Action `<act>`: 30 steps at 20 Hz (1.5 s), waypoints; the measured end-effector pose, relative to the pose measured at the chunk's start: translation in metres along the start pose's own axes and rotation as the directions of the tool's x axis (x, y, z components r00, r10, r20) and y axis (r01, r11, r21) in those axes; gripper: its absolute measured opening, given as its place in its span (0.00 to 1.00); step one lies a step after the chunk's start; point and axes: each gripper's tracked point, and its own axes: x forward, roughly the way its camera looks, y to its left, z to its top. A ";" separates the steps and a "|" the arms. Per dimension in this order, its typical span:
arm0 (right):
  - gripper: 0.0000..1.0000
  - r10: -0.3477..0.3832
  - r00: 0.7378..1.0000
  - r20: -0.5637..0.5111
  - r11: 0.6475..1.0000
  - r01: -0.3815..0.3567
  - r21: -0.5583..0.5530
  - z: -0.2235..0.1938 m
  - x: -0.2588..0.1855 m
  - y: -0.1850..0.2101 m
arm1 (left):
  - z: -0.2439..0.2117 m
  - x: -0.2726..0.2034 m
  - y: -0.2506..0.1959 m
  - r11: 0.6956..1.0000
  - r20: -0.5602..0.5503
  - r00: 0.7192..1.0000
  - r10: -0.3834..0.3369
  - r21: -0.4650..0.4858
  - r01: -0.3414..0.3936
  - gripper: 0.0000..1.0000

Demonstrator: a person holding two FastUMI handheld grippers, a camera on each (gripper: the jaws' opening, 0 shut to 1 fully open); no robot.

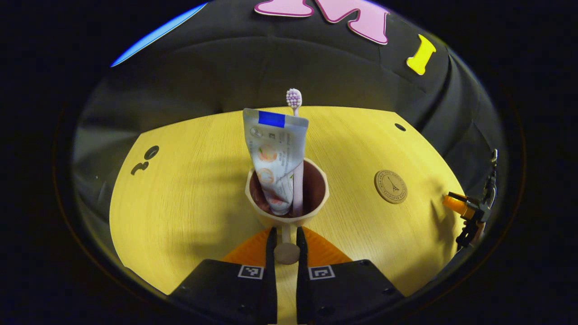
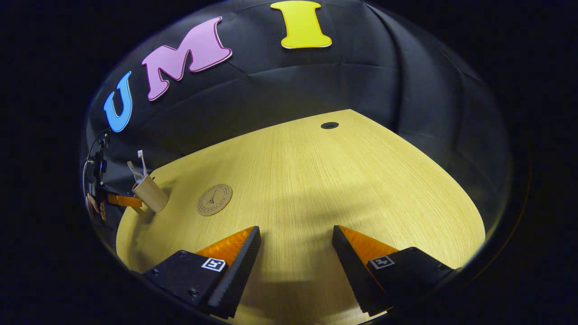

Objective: Put the toothbrush and toothpaste on the desktop into the cup, then pick up the cup and place it on the coaster on the desktop.

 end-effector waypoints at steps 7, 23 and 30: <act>0.98 -0.015 1.000 0.010 1.000 0.015 0.000 0.004 -0.003 -0.012 | 0.005 -0.005 -0.003 0.999 0.021 0.999 0.037 -0.033 -0.036 0.19; 0.98 -0.044 0.997 0.056 0.999 0.043 0.010 0.009 -0.006 -0.019 | 0.057 0.022 -0.167 0.975 0.065 0.982 -0.177 0.151 0.166 0.19; 0.98 -0.050 0.996 0.077 0.998 0.047 0.037 0.013 -0.007 -0.026 | 0.046 0.034 -0.217 0.948 0.023 0.975 -0.222 0.237 0.210 0.19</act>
